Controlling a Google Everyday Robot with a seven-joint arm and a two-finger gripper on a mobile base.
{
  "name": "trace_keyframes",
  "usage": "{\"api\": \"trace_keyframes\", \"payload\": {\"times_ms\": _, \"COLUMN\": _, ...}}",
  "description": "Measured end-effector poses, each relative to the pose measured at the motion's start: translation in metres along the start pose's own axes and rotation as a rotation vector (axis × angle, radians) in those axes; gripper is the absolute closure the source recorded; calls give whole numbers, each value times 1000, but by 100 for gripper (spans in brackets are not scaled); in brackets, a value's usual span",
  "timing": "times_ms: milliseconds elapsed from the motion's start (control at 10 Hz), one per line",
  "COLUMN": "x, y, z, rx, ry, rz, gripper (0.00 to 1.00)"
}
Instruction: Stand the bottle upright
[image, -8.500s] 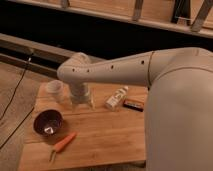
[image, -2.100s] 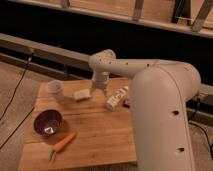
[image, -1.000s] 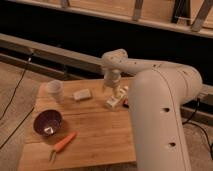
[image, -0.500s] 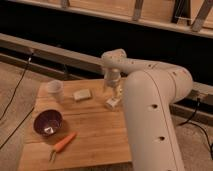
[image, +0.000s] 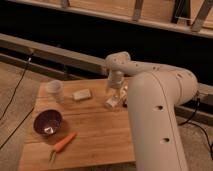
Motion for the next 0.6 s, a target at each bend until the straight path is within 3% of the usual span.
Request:
{"api": "trace_keyframes", "payload": {"times_ms": 200, "x": 2, "y": -5, "z": 6, "rx": -7, "ry": -5, "rz": -19, "gripper": 35}}
{"api": "trace_keyframes", "payload": {"times_ms": 600, "x": 7, "y": -15, "z": 19, "rx": 23, "ry": 7, "rz": -33, "gripper": 35}}
